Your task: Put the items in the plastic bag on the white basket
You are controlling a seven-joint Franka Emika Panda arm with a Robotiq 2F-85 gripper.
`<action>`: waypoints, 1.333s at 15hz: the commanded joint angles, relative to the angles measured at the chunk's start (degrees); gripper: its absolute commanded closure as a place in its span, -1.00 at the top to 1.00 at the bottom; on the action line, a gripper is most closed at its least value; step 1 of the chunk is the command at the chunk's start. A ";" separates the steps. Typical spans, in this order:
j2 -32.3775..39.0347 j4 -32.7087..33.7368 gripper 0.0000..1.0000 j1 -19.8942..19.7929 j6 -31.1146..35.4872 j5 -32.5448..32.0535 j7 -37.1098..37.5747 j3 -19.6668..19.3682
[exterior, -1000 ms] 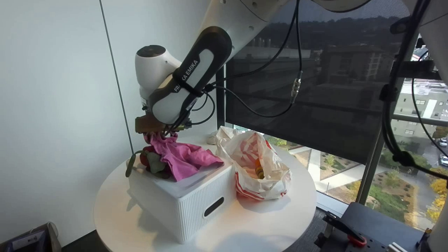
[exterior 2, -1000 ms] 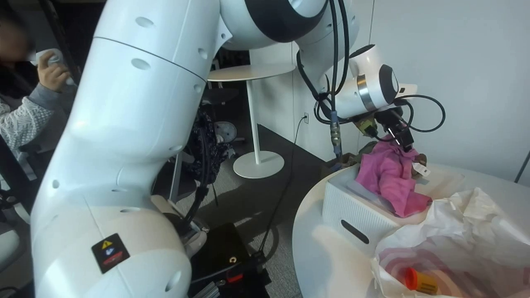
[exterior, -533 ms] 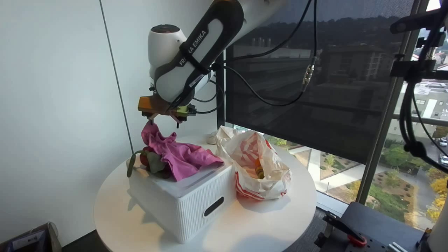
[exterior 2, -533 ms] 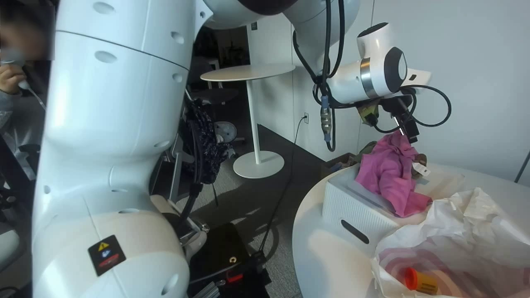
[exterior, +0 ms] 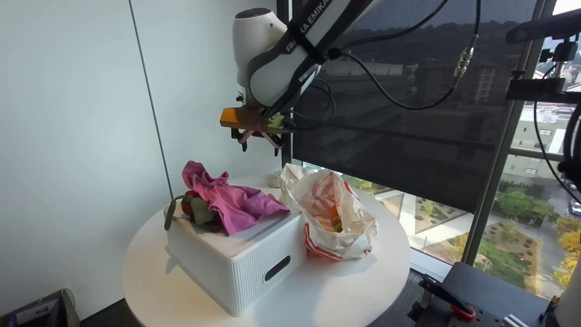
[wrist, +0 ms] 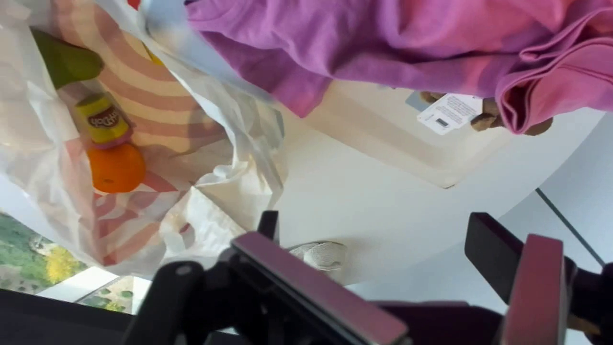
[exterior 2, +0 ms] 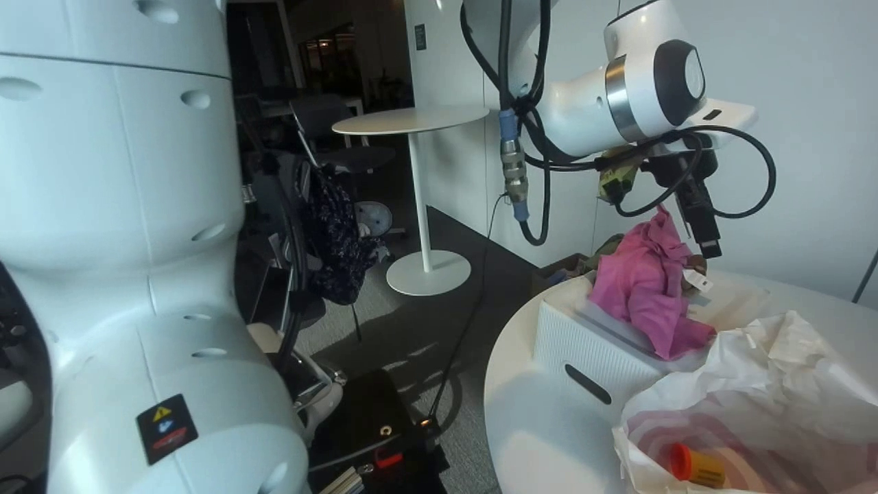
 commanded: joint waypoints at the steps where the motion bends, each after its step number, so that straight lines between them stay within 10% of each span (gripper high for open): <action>1: -8.12 -6.70 1.00 -4.89 -5.21 0.14 2.99 3.44; 20: 8.68 -6.91 1.00 -18.64 -5.28 17.20 -9.00 4.99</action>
